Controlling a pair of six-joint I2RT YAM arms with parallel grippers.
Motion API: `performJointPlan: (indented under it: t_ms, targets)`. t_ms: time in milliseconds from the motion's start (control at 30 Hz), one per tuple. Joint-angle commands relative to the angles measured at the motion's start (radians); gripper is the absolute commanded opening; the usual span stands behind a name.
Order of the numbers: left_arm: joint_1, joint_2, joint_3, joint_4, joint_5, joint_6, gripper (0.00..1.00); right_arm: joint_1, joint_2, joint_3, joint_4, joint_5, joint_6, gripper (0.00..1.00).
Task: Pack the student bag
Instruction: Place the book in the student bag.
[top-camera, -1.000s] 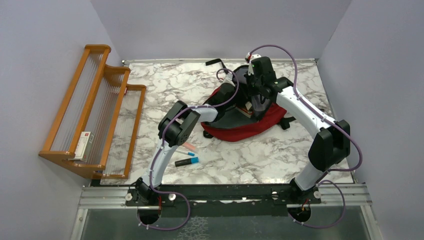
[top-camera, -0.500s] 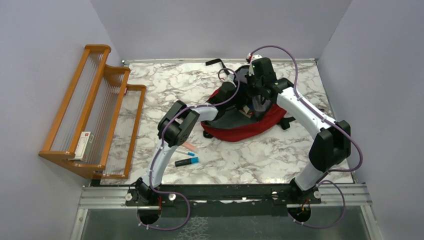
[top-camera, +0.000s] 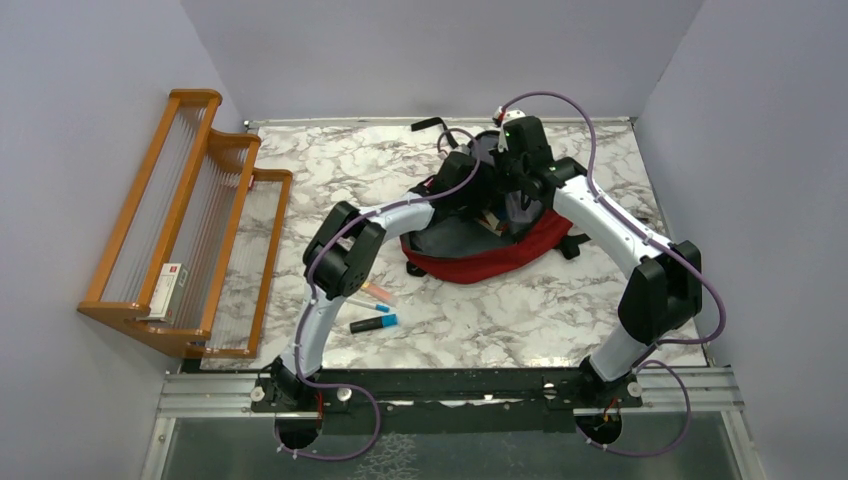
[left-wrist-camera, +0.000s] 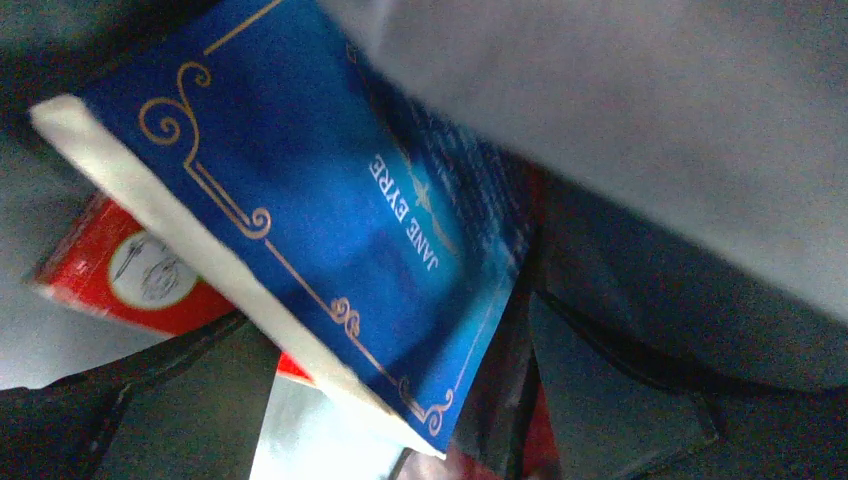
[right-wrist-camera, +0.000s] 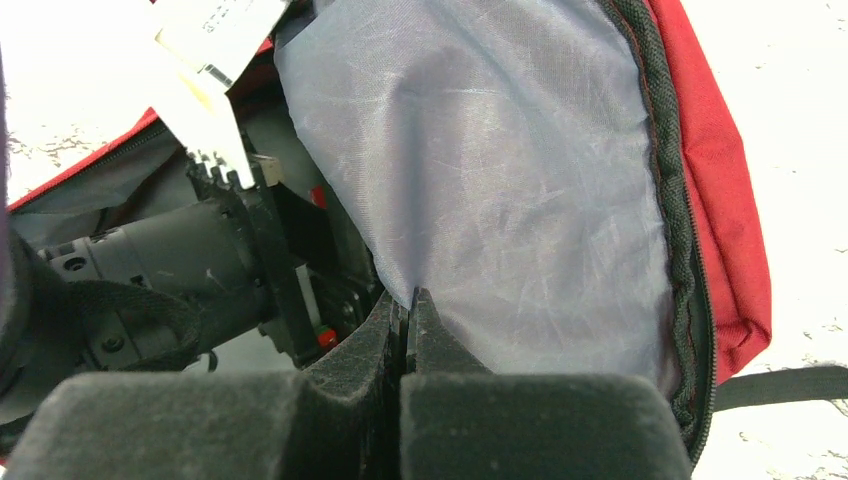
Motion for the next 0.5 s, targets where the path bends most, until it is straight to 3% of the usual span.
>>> performJointPlan:
  t_ms: [0, 467]
  targets:
    - [0.003, -0.119, -0.042, -0.073, -0.016, 0.074, 0.9, -0.005, -0.029, -0.013, 0.015, 0.038, -0.001, 0.01]
    - [0.003, -0.556, -0.401, -0.204, -0.07, 0.293, 0.89, -0.005, -0.023, -0.038, 0.024, 0.027, -0.01, 0.01]
